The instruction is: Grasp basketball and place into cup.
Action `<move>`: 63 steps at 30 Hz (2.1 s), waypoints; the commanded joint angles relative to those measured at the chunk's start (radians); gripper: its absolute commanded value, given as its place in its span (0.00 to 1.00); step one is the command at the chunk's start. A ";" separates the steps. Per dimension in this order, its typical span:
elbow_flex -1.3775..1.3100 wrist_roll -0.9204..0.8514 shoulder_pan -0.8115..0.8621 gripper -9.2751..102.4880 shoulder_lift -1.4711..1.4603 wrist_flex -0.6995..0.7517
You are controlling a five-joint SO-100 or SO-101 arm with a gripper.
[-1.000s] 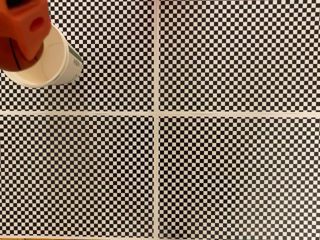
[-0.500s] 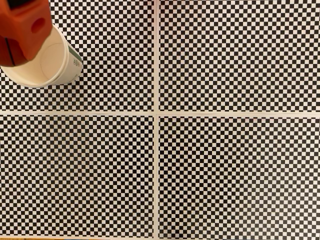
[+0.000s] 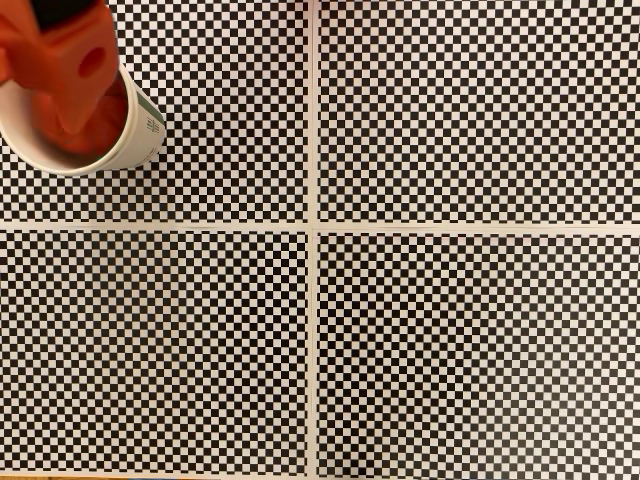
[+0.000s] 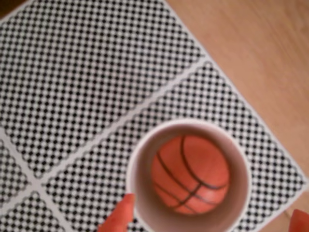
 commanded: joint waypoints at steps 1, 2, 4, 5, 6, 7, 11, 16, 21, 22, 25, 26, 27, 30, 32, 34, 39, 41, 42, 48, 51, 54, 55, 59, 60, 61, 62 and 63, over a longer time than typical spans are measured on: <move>-0.011 0.011 -0.008 0.44 0.011 -0.014; -0.011 0.006 -0.008 0.44 0.011 -0.014; -0.011 -0.008 -0.008 0.44 0.015 -0.014; -0.015 -0.020 -0.011 0.43 0.021 -0.009; -0.021 -0.031 -0.015 0.42 0.031 -0.002; -0.021 -0.043 -0.026 0.42 0.051 0.006; -0.040 -0.038 -0.129 0.41 0.123 0.071; -0.021 0.031 -0.325 0.37 0.225 0.094; -0.095 0.155 -0.572 0.38 0.264 0.112; -0.123 0.166 -0.611 0.39 0.259 0.126; -0.126 0.216 -0.719 0.40 0.301 0.126; -0.118 0.239 -0.755 0.40 0.324 0.126; -0.110 0.264 -0.785 0.40 0.348 0.126; -0.055 0.311 -0.879 0.42 0.446 0.115; -0.005 0.365 -0.930 0.42 0.522 0.104; 0.066 0.387 -0.962 0.43 0.609 0.078; 0.201 0.376 -0.960 0.44 0.807 0.041; 0.236 0.374 -0.936 0.42 0.856 0.041; 0.258 0.387 -0.923 0.42 0.877 0.041; 0.502 0.341 -0.824 0.42 1.089 -0.081; 0.611 0.324 -0.788 0.41 1.200 -0.112; 0.693 0.307 -0.769 0.40 1.302 -0.144; 0.712 0.305 -0.764 0.39 1.330 -0.150; 0.788 0.307 -0.764 0.38 1.387 -0.232; 0.810 0.311 -0.764 0.38 1.388 -0.256; 0.838 0.314 -0.765 0.38 1.388 -0.291; 0.865 0.316 -0.765 0.38 1.388 -0.328; 0.896 0.314 -0.765 0.38 1.388 -0.370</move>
